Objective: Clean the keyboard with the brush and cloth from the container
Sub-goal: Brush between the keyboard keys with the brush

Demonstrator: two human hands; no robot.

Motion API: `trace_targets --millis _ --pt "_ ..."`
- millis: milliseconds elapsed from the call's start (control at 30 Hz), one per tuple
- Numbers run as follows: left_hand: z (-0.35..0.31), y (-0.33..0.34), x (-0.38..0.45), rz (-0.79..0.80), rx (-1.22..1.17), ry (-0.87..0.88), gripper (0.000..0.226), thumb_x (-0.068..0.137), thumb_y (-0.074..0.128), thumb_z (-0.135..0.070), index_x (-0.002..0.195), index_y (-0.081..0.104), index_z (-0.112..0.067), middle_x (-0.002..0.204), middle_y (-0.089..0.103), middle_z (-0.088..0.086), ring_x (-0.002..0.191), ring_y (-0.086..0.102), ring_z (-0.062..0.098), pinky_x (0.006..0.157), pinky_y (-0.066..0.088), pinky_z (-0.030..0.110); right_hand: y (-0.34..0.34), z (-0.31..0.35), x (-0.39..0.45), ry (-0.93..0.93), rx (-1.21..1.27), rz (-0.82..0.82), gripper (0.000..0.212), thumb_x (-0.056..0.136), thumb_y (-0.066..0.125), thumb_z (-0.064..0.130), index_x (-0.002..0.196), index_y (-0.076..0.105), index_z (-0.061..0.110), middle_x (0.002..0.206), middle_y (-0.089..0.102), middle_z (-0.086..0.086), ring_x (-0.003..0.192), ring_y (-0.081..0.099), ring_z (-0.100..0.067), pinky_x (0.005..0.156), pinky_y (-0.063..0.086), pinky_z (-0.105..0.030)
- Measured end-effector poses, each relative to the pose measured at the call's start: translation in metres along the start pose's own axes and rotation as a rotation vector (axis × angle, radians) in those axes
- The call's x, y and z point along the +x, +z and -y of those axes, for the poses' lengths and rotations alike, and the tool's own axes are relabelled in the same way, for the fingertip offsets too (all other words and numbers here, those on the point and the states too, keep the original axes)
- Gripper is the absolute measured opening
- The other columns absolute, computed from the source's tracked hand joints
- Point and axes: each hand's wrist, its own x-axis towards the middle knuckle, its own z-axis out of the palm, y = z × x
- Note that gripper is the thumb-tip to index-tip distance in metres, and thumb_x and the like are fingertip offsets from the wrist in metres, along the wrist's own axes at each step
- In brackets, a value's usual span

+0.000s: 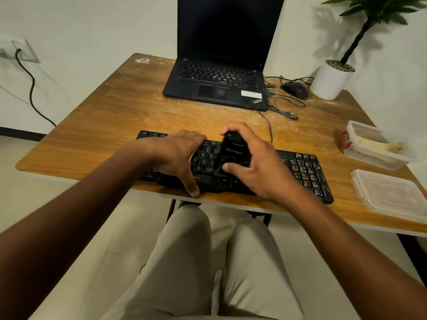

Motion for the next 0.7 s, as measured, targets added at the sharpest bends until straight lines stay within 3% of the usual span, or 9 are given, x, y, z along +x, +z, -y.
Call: trace_targets --millis 133,233,367,467,533,700 --pt "-0.004 -0.001 -0.002 0.004 0.021 -0.015 0.14 0.056 0.098 -0.048 0.163 0.012 -0.023 0.167 0.022 -0.002 0.153 0.019 0.021 0.125 0.021 0.042 -0.042 -0.002 -0.007 0.041 -0.279 0.17 0.064 0.09 0.075 0.01 0.129 0.043 0.05 0.099 0.06 0.015 0.079 0.061 -0.004 0.058 0.052 -0.022" --pt "-0.006 -0.002 -0.003 0.004 0.031 -0.012 0.141 0.055 0.098 -0.049 0.163 0.012 -0.021 0.166 0.023 -0.001 0.152 0.02 0.021 0.124 0.021 0.04 -0.053 0.005 -0.001 0.066 -0.406 0.211 0.065 0.09 0.074 0.009 0.127 0.042 0.053 0.098 0.057 0.017 0.083 0.059 -0.005 0.063 0.05 -0.027" --pt "-0.006 -0.003 -0.004 -0.011 0.007 -0.007 0.132 0.055 0.099 -0.047 0.159 0.021 -0.025 0.159 0.032 -0.003 0.147 0.027 0.02 0.121 0.028 0.041 -0.019 0.017 0.013 -0.012 -0.162 0.031 0.065 0.089 0.076 0.008 0.13 0.046 0.047 0.099 0.06 0.013 0.065 0.06 -0.001 0.051 0.049 -0.017" --pt "-0.007 -0.004 -0.005 -0.009 -0.008 -0.005 0.128 0.056 0.098 -0.046 0.158 0.024 -0.026 0.156 0.035 -0.004 0.145 0.029 0.019 0.12 0.029 0.041 0.006 0.013 0.016 -0.038 0.009 -0.009 0.064 0.088 0.076 0.005 0.128 0.047 0.044 0.104 0.061 0.012 0.078 0.065 -0.009 0.055 0.056 -0.025" --pt "-0.006 -0.003 -0.004 -0.008 0.004 -0.006 0.131 0.055 0.099 -0.048 0.159 0.022 -0.026 0.158 0.033 -0.003 0.147 0.028 0.02 0.122 0.028 0.042 0.003 0.006 0.008 -0.008 -0.038 0.011 0.064 0.089 0.076 0.006 0.128 0.046 0.046 0.104 0.062 0.011 0.079 0.067 -0.011 0.058 0.06 -0.03" --pt "-0.003 0.0 0.0 -0.01 0.006 -0.023 0.135 0.052 0.099 -0.048 0.159 0.021 -0.024 0.158 0.033 -0.003 0.145 0.029 0.02 0.121 0.029 0.043 -0.045 -0.004 -0.013 0.092 -0.301 0.124 0.063 0.092 0.073 0.01 0.129 0.042 0.051 0.097 0.057 0.014 0.076 0.059 -0.004 0.055 0.047 -0.017"
